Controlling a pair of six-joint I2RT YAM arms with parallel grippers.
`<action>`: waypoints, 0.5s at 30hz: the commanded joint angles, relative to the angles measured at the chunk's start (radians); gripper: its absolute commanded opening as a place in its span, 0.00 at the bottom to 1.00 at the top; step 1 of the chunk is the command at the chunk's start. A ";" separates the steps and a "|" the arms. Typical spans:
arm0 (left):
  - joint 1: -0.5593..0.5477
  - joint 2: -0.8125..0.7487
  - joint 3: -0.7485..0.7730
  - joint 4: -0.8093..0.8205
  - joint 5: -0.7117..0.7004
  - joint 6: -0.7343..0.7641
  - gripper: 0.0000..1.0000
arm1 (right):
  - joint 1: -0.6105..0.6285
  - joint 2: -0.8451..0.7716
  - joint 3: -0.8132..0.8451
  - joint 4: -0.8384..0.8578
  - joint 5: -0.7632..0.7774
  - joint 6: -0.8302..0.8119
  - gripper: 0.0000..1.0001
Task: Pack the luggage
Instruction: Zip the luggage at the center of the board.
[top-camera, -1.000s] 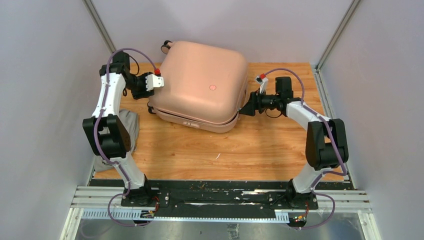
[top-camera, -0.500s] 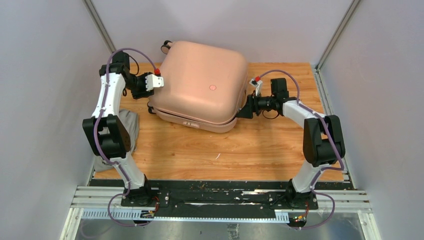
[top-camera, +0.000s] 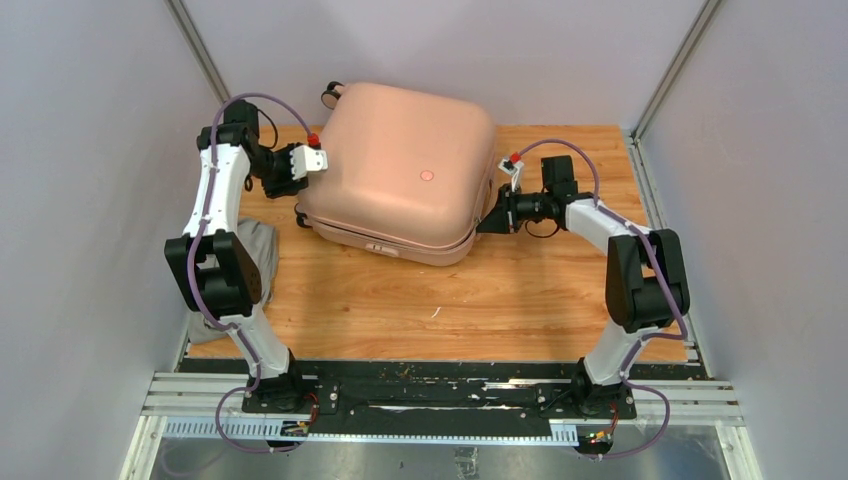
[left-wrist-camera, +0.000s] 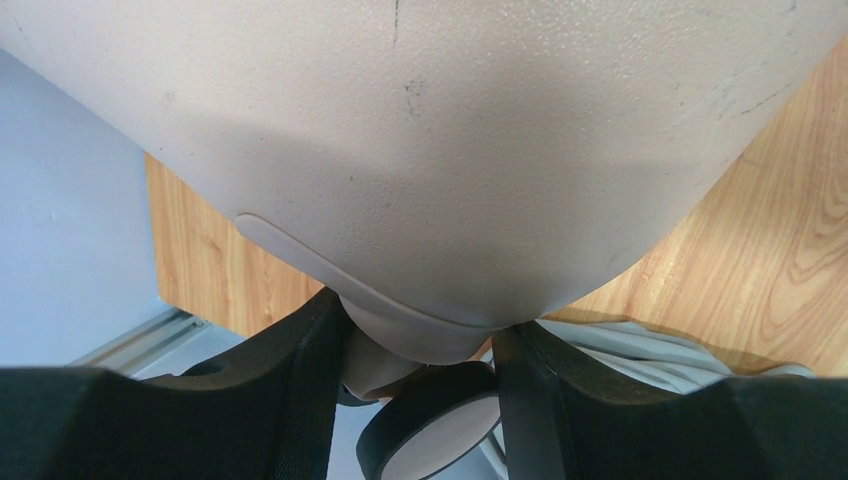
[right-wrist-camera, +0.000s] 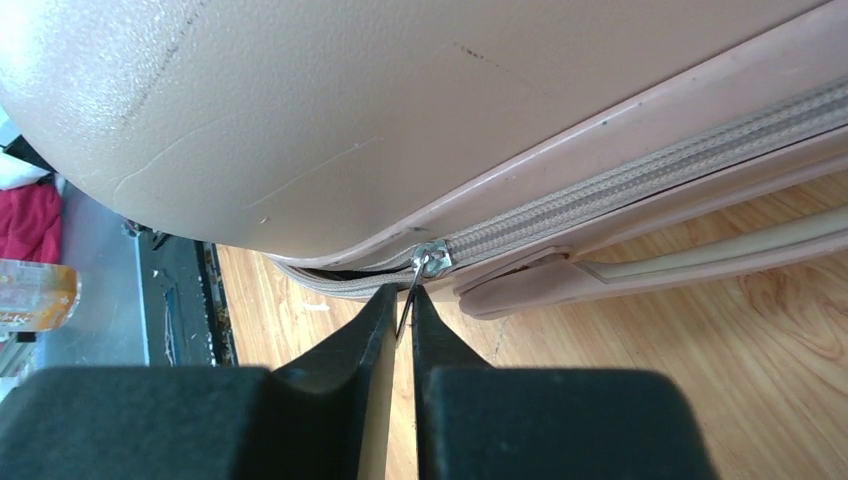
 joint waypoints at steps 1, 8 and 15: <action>-0.008 -0.058 0.061 0.008 0.042 -0.077 0.00 | 0.010 -0.038 -0.027 0.017 0.034 0.006 0.08; -0.013 -0.061 0.106 0.009 0.065 -0.144 0.00 | 0.012 -0.101 -0.095 0.086 0.040 0.077 0.00; -0.015 -0.070 0.108 0.009 0.065 -0.175 0.00 | 0.034 -0.163 -0.150 0.147 0.071 0.136 0.00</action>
